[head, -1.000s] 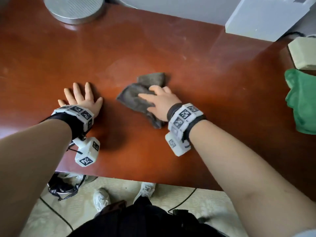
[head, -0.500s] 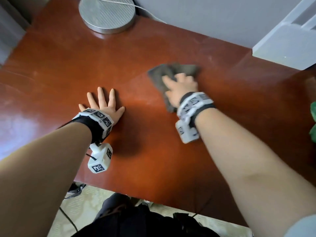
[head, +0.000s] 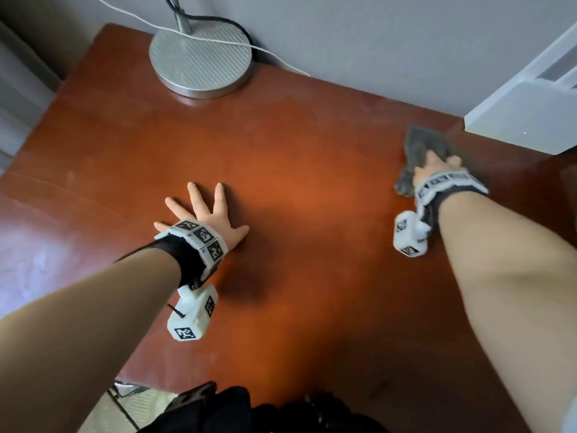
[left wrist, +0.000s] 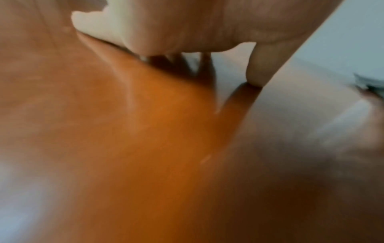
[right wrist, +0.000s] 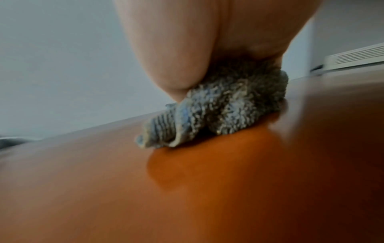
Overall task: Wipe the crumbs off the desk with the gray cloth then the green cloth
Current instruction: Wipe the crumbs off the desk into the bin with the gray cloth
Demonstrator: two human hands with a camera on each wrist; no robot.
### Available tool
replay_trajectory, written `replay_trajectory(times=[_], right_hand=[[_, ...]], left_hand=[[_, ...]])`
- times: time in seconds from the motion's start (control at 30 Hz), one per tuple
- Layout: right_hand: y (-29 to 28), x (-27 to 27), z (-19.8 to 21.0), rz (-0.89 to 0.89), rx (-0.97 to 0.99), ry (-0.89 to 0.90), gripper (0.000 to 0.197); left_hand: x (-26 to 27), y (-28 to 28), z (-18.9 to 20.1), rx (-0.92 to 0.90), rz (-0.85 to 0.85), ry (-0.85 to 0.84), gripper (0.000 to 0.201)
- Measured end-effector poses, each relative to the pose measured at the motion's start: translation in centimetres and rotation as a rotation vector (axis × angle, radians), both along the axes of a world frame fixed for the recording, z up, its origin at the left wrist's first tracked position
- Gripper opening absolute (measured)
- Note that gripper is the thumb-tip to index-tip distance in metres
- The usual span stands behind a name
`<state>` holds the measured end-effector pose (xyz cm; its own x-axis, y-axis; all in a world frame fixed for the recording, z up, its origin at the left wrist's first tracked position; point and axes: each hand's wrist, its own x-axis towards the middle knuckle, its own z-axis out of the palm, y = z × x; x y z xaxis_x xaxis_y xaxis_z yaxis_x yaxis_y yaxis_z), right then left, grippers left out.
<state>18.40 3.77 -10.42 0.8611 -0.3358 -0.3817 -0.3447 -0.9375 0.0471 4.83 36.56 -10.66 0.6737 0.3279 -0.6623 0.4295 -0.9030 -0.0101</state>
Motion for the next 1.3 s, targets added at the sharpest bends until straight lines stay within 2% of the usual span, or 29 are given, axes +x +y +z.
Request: replay_trajectory(times=[0.07,0.17,0.27,0.37,0.53,0.63,0.7,0.8,0.9,1.13,1.2,1.3], right_hand=[[-2.8,-0.5,-0.3,-0.139,0.039,-0.022,0.053],[-2.8,0.4,-0.3,-0.250,0.060,-0.012,0.054],[0.2,3.3,0.2,-0.254,-0.084,0.029,0.066],[4.3,7.2,0.2,-0.066,-0.056,-0.013,0.061],[13.6,9.9,-0.4,0.434,0.155,-0.074,0.045],[13.3,9.4,-0.6,0.525,0.211,-0.088,0.046],[9.9,9.6,-0.5,0.472,0.186,-0.104,0.046],[3.3,8.5,-0.5,0.240,0.126,-0.088,0.045],[-1.9,4.6,-0.3,0.019,0.095,-0.068,0.044],[-9.8,-2.9,-0.2,-0.299,0.103,0.011,0.050],[-12.0,-3.9,-0.2,-0.397,0.061,0.011,0.050],[-14.2,-3.9,-0.1,-0.403,0.018,0.046,0.053]], left_hand=[[2.4,-0.8,0.4,-0.012,-0.093,-0.076,0.088],[6.7,-2.5,0.7,-0.076,-0.322,-0.200,0.084],[9.5,-4.0,0.1,-0.120,-0.332,-0.171,0.089],[10.3,-4.5,-0.9,-0.082,-0.343,-0.115,0.095],[11.0,-4.5,-1.3,-0.072,-0.330,-0.077,0.097],[11.1,-4.5,-1.3,-0.079,-0.330,-0.078,0.097],[11.0,-4.6,-1.3,-0.075,-0.334,-0.079,0.097],[11.0,-4.7,-1.1,-0.069,-0.333,-0.080,0.097],[10.8,-4.7,-0.9,-0.080,-0.326,-0.087,0.097],[10.6,-6.1,0.8,-0.034,-0.313,-0.095,0.095],[10.2,-7.9,1.5,-0.057,-0.366,-0.113,0.090],[8.9,-11.6,1.6,-0.133,-0.501,-0.156,0.078]])
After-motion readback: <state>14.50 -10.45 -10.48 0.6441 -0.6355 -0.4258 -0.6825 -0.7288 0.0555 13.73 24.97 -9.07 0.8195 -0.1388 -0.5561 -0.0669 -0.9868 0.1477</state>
